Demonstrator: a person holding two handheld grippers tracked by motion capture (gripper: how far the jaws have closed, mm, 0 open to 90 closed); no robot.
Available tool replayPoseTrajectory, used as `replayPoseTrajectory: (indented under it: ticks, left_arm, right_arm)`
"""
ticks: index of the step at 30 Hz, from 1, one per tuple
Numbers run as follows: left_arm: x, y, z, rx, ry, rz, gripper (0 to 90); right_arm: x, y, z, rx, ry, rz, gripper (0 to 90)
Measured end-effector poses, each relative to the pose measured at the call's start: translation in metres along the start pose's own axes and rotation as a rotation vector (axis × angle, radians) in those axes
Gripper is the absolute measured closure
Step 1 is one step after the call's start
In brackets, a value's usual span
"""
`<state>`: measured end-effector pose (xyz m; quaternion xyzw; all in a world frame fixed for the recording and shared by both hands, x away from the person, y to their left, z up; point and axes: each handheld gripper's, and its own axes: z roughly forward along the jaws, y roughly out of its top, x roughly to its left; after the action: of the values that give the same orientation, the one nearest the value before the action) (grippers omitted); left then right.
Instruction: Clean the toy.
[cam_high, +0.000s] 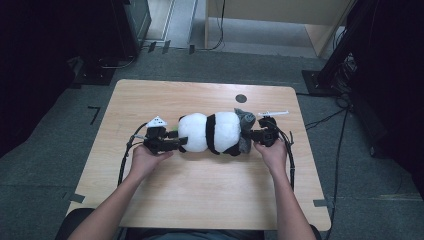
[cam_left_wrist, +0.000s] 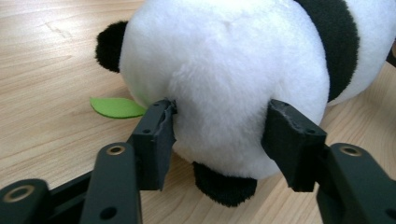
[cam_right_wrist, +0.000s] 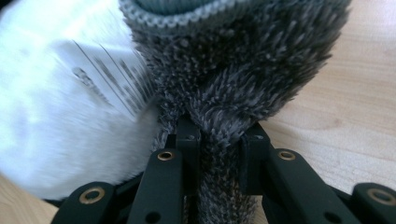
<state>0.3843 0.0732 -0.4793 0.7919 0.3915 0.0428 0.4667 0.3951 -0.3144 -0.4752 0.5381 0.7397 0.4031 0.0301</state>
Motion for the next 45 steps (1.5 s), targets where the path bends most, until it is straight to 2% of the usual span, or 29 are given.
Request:
replayPoseTrajectory:
  ticks: [5,9,14,19,22,26,34,36,38,40,42,45]
  left_arm:
    - [0.000,0.000,0.000,-0.008,-0.003,-0.003,38.1]
    - [0.000,0.000,0.000,-0.009,-0.001,0.005,37.4]
    - [0.000,0.000,-0.001,-0.008,0.001,0.016,36.8]
    - [0.002,0.000,-0.002,-0.006,-0.007,0.015,36.0]
    - [0.002,0.000,-0.001,-0.008,-0.008,0.016,35.5]
    - [0.002,0.000,-0.001,-0.009,-0.008,0.018,34.8]
    - [0.002,0.000,-0.001,-0.013,-0.007,0.022,34.5]
    - [0.001,0.001,-0.001,-0.011,-0.005,0.024,34.5]
    - [0.001,0.001,-0.001,-0.010,-0.004,0.030,34.5]
    - [0.001,0.001,-0.001,-0.008,-0.005,0.030,34.5]
    - [0.002,0.001,-0.001,-0.010,-0.007,0.032,34.5]
    - [0.002,0.001,0.000,-0.013,-0.008,0.031,34.5]
  right_arm:
    - [-0.003,-0.003,0.007,0.015,-0.001,0.008,74.9]
    - [-0.005,-0.002,0.004,0.014,-0.019,0.005,75.0]
    - [-0.004,0.004,-0.014,-0.026,-0.051,-0.006,75.1]
    - [-0.002,0.011,-0.041,-0.100,-0.074,-0.020,74.9]
    - [-0.001,0.016,-0.057,-0.161,-0.063,-0.010,74.9]
    - [0.005,0.023,-0.067,-0.185,-0.044,-0.031,74.8]
    - [0.032,0.036,-0.072,-0.209,0.005,-0.101,74.3]
    - [0.040,0.037,-0.067,-0.194,0.035,-0.121,74.0]
    - [0.047,0.037,-0.059,-0.168,0.046,-0.138,73.9]
    - [0.050,0.036,-0.050,-0.146,0.040,-0.149,73.8]
    - [0.051,0.034,-0.041,-0.123,0.011,-0.159,73.8]
    - [0.052,0.032,-0.037,-0.123,-0.011,-0.168,73.7]
